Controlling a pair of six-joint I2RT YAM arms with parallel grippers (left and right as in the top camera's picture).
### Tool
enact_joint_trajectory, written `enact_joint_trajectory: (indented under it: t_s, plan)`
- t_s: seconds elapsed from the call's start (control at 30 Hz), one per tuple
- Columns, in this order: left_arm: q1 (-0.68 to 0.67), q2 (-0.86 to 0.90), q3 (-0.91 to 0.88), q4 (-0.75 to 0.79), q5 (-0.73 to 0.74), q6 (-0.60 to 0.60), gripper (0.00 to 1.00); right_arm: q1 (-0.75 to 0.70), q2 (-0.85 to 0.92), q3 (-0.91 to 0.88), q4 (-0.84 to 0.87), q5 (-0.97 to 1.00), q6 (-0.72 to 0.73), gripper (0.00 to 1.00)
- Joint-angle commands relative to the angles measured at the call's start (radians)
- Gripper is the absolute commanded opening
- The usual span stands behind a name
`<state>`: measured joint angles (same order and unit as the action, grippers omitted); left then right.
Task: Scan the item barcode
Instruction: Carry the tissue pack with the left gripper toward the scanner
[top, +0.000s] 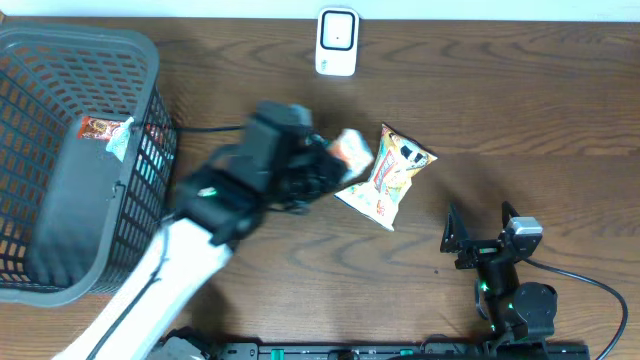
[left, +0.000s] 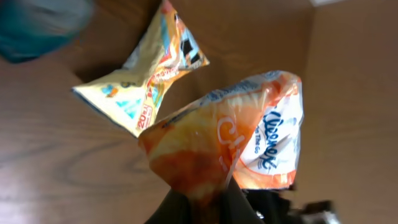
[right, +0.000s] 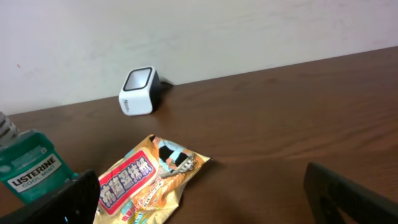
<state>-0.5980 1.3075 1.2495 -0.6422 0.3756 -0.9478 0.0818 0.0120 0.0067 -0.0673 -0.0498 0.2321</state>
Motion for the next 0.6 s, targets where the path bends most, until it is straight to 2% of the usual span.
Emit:
enact_joint_trajectory:
  t_s: [0.0, 0.27, 0.57]
  plan:
    - [-0.096, 0.107, -0.002, 0.058, -0.162, 0.042, 0.08, -0.005, -0.006, -0.001, -0.004, -0.002, -0.009, 0.99]
    - [-0.220, 0.342, -0.002, 0.201, -0.161, 0.041, 0.08, -0.005, -0.006, -0.001, -0.004, -0.002, -0.009, 0.99]
    - [-0.289, 0.471, -0.002, 0.192, -0.058, 0.027, 0.08, -0.005, -0.006, -0.001, -0.004, -0.002, -0.009, 0.99]
